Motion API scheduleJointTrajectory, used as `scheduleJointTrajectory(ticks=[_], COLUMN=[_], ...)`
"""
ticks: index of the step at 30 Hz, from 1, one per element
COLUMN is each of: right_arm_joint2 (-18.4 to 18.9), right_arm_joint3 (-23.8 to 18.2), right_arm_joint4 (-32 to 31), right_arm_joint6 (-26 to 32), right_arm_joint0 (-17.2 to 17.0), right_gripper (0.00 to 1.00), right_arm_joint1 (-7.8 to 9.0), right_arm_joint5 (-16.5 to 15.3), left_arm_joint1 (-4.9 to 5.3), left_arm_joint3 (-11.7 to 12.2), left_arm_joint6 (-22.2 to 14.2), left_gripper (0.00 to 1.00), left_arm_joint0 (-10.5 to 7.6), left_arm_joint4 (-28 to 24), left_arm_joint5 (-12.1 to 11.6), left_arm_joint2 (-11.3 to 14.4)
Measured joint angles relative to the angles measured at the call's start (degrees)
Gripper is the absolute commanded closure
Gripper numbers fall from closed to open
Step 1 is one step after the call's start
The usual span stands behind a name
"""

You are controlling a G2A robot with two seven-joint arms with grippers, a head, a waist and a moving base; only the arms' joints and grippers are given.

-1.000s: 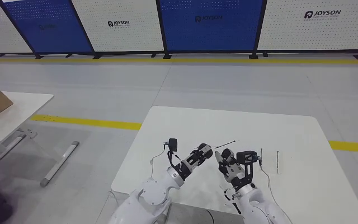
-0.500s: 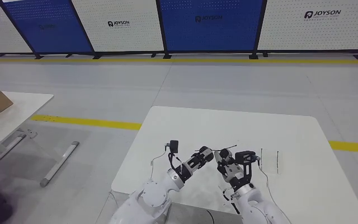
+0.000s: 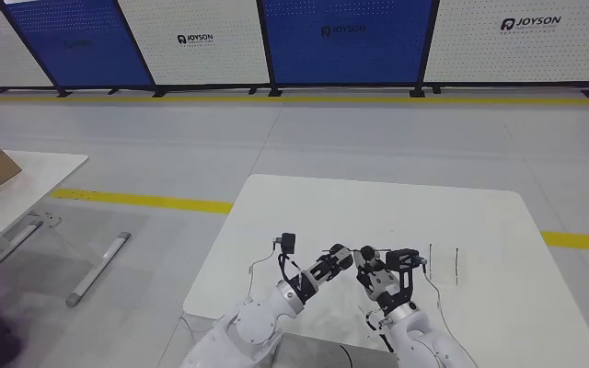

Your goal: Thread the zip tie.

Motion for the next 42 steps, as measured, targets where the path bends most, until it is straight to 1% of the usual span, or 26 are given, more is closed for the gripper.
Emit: scheduleJointTrajectory(ticks=[1,3,4,11,15,32,38,42], right_arm_joint2=[0.0,0.0,0.0,0.3,0.3,-0.2,-0.6,-0.8], right_arm_joint3=[-0.1,-0.2,-0.2,-0.1,-0.1,1.1,1.8,2.1], right_arm_joint4=[-0.1,-0.2,-0.2,-0.2,-0.2,-0.6,-0.5,-0.5], right_arm_joint6=[-0.1,-0.2,-0.2,-0.1,0.1,1.5,1.9,2.0], right_arm_joint0=[-0.1,-0.1,-0.1,-0.2,-0.2,0.5,1.0,1.1], right_gripper=[0.84,0.99,1.0,1.0,1.0,1.0,1.0,1.0], right_arm_joint1=[0.03,0.07,0.09,0.22,0.28,0.45,0.44,0.45], right_arm_joint5=[-0.1,-0.3,-0.4,-0.3,-0.3,-0.2,-0.4,-0.5], left_arm_joint1=[0.0,-0.02,-0.04,-0.09,-0.1,-0.04,0.05,0.14], left_arm_joint3=[0.0,-0.1,-0.1,0.1,0.0,-2.1,-3.2,-3.8], left_arm_joint6=[0.1,0.1,0.2,0.4,0.7,0.8,-0.1,-1.4], left_gripper=[1.0,1.0,1.0,1.0,1.0,1.0,1.0,1.0], left_arm_joint0=[-0.01,-0.06,-0.1,-0.3,-0.32,0.16,0.53,0.69], left_arm_joint4=[0.1,0.2,0.2,0.1,-0.1,0.6,-0.2,-1.5], left_arm_joint5=[0.0,0.1,0.2,0.2,-0.2,-1.5,-1.9,-2.2], left_arm_joint2=[0.0,0.2,0.3,0.5,0.4,0.5,0.4,0.2])
